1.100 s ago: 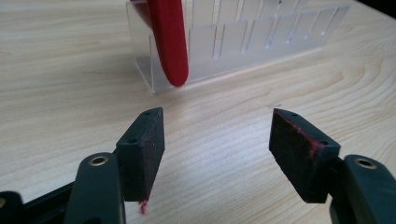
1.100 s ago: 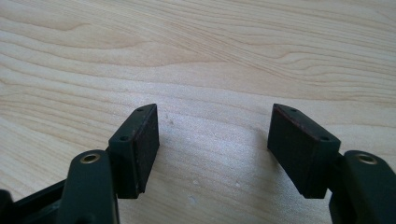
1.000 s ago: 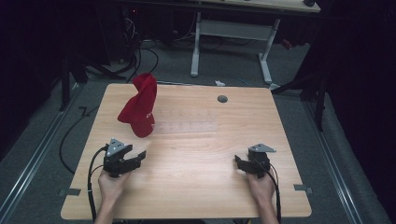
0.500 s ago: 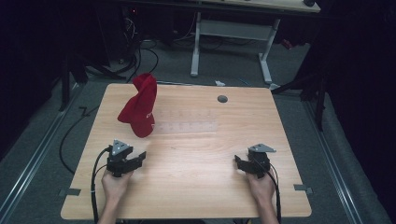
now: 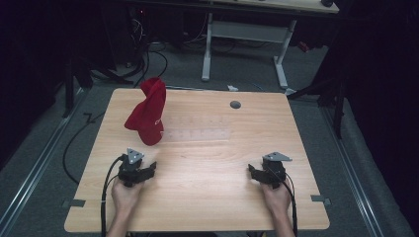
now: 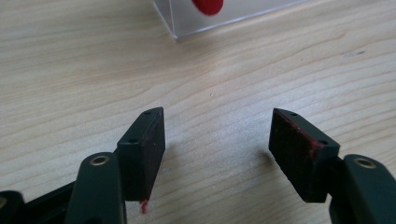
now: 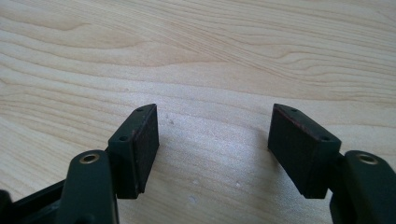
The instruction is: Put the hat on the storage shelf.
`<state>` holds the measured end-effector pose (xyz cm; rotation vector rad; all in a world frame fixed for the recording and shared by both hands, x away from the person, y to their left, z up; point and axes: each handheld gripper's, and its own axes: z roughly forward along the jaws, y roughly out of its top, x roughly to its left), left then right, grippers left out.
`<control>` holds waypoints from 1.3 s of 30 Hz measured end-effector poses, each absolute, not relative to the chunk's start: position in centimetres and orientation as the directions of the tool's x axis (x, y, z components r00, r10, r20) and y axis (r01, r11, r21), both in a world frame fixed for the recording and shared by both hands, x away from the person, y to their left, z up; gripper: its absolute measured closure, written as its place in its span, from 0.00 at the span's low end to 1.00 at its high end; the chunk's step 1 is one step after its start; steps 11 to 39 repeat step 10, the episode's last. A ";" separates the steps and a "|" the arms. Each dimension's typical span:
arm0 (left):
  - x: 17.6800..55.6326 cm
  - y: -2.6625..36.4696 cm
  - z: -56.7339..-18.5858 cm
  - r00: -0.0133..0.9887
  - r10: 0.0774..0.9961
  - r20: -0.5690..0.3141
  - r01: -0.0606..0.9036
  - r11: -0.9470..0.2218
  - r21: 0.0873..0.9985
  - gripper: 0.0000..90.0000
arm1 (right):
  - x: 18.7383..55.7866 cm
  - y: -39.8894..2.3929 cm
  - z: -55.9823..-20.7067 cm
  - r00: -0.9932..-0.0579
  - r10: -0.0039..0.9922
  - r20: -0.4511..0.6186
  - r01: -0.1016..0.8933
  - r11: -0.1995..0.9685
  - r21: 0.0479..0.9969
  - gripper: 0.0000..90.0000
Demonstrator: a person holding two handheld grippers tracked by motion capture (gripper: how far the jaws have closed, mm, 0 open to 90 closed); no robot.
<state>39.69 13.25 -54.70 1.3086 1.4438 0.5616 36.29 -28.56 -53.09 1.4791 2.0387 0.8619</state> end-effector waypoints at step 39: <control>39.8 13.3 -54.7 0.158 0.905 -0.395 0.425 0.299 0.854 0.36 | 36.3 -28.5 -53.1 -0.305 0.952 -0.016 0.654 0.222 0.724 0.38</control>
